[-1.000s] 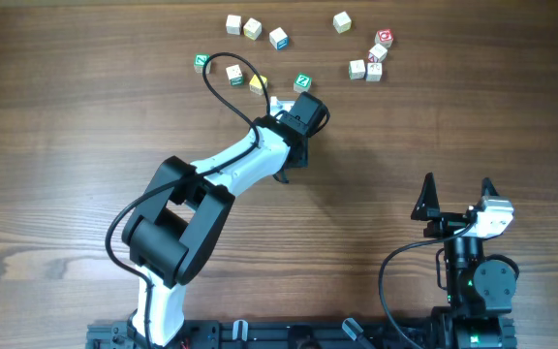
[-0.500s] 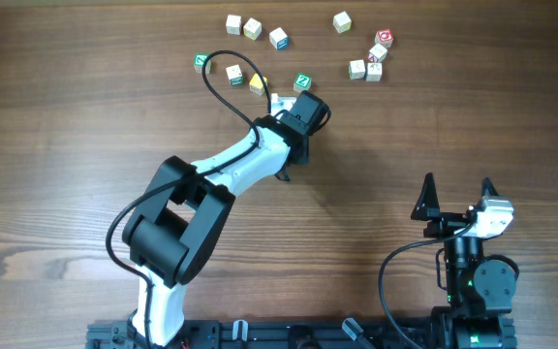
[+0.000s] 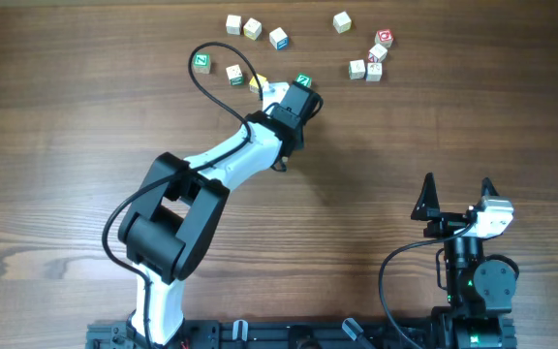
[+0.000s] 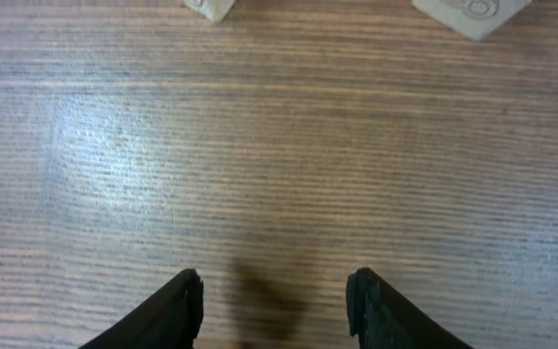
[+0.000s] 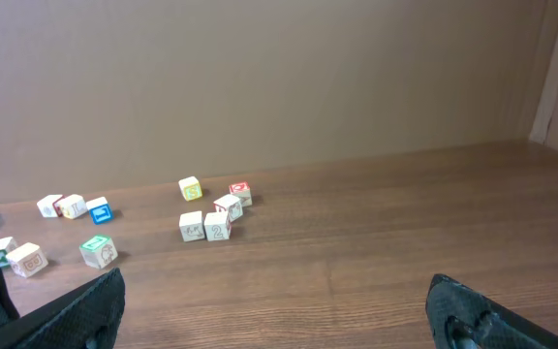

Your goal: Form a horizontal line

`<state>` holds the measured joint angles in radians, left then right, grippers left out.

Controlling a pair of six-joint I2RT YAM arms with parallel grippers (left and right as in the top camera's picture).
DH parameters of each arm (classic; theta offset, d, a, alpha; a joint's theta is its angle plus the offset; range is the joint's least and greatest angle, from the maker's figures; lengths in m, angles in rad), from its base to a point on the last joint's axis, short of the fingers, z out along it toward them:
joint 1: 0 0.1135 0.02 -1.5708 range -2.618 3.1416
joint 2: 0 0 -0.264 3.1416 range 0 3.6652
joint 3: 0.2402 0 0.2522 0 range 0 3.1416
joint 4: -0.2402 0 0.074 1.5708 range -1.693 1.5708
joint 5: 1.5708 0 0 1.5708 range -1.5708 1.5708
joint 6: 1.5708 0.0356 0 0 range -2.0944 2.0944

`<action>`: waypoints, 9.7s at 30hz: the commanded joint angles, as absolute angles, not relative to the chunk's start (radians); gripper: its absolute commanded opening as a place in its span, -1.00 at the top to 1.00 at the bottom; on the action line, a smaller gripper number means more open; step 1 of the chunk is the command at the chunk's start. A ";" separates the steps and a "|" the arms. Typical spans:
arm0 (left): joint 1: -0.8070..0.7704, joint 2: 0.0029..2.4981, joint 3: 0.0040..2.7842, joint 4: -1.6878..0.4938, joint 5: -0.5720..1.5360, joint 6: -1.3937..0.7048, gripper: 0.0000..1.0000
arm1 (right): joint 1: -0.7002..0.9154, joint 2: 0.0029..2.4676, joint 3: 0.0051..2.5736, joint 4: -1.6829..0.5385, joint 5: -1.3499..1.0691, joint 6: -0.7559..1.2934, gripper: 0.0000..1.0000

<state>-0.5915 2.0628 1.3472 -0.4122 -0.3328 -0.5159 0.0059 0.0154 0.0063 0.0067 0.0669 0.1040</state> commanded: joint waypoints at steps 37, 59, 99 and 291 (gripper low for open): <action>-0.383 1.329 1.379 -0.783 -0.353 -0.479 -1.00 | 0.012 0.010 0.005 0.010 0.051 0.108 -1.00; -0.384 1.329 1.378 -0.902 -0.297 -0.478 -1.00 | 0.012 0.010 0.006 0.243 -0.059 0.738 -0.99; -0.384 1.330 1.378 -0.903 -0.297 -0.478 -1.00 | 0.046 1.739 1.596 -0.671 -0.487 0.249 -0.99; -0.384 1.330 1.378 -0.903 -0.297 -0.478 -1.00 | 0.457 2.151 1.839 -1.010 -0.178 0.474 0.62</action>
<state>-0.3897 1.3380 1.3701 -0.9051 -0.3012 -0.4767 0.4706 2.1761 1.8236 -1.0508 -0.2840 0.4736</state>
